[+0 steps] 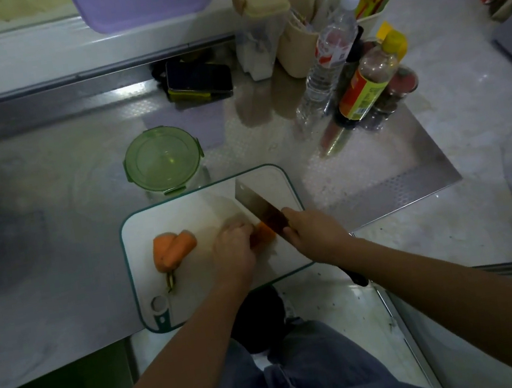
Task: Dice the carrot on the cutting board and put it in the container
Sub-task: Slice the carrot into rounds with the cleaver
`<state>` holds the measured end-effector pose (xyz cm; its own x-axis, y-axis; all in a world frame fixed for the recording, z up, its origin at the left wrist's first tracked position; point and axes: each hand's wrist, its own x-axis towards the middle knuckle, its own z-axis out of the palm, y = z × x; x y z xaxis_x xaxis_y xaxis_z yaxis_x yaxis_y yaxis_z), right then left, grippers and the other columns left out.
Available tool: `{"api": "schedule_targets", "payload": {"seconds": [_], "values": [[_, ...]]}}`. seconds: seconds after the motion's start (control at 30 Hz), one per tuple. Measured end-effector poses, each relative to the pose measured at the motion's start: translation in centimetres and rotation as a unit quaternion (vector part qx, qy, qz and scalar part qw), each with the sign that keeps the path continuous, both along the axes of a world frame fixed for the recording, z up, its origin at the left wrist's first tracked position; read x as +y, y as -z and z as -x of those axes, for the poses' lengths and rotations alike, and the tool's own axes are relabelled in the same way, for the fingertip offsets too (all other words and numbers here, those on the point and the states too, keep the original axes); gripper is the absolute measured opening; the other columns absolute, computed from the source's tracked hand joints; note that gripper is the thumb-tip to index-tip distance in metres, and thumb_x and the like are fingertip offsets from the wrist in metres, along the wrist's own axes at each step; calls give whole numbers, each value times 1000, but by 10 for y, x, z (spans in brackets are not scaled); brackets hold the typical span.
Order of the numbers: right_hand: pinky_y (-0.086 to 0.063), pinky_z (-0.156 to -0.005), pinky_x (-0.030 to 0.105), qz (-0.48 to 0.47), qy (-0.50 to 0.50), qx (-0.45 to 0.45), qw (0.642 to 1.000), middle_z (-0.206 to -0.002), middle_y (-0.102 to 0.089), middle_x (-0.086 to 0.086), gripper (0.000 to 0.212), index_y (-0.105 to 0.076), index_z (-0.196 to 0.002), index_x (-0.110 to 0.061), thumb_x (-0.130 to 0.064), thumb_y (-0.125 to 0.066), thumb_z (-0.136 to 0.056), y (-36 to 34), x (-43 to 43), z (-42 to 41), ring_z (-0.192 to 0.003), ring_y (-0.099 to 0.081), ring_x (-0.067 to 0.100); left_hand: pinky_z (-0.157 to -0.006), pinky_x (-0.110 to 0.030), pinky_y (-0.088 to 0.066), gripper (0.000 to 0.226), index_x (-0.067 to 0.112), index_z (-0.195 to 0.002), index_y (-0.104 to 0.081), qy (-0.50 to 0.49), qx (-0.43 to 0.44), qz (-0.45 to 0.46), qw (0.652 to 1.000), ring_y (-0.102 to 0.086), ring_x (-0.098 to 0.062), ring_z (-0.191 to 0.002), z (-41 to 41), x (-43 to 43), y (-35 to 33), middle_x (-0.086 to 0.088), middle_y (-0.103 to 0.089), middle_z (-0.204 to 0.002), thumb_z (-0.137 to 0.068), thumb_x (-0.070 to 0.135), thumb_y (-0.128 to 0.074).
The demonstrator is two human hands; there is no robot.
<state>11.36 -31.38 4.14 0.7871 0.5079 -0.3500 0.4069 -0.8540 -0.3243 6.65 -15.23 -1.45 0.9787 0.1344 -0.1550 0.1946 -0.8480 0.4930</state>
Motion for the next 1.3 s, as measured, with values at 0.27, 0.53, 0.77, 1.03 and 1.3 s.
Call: {"api": "schedule_targets", "payload": {"seconds": [0.27,0.53,0.77,1.03,1.3], "values": [[-38,-62,33,0,13,-2,1000,-93,-64,16,29,-43,-122,-9,-25,-42,-98,17,4,7,-82,-62,35,-74,-33,-43,16,22,-94,-73,2,-16,-2,1000,-57,-24,-88,1,-1,-3,-2,-66,-92,-78,20,-71],[-39,-59,32,-44,48,-22,998,-86,-63,13,23,-47,-114,-9,-25,-42,-98,11,2,0,-74,-60,32,-78,-34,-44,21,21,-101,-73,7,-14,5,1000,-56,-24,-94,2,0,-4,-2,-66,-98,-80,21,-70],[-44,-61,34,-2,-10,-6,1000,-88,-62,13,22,-46,-113,-11,-26,-43,-97,-2,-3,-2,-78,-60,32,-73,-31,-45,8,24,-88,-70,-6,11,-9,1000,-55,-19,-90,0,0,3,2,-61,-92,-82,27,-69],[-49,-63,36,8,13,-11,1000,-88,-63,14,26,-44,-118,-11,-27,-42,-97,13,3,9,-77,-62,34,-81,-35,-46,16,20,-96,-72,8,9,-10,1000,-55,-24,-98,0,0,0,-2,-63,-100,-82,16,-65],[-50,-66,40,-18,39,-12,999,-92,-65,16,26,-45,-117,-10,-28,-42,-99,22,12,9,-80,-62,35,-78,-32,-40,21,24,-103,-71,21,9,-17,1000,-54,-23,-95,1,0,-4,-1,-63,-95,-83,24,-65]]}}
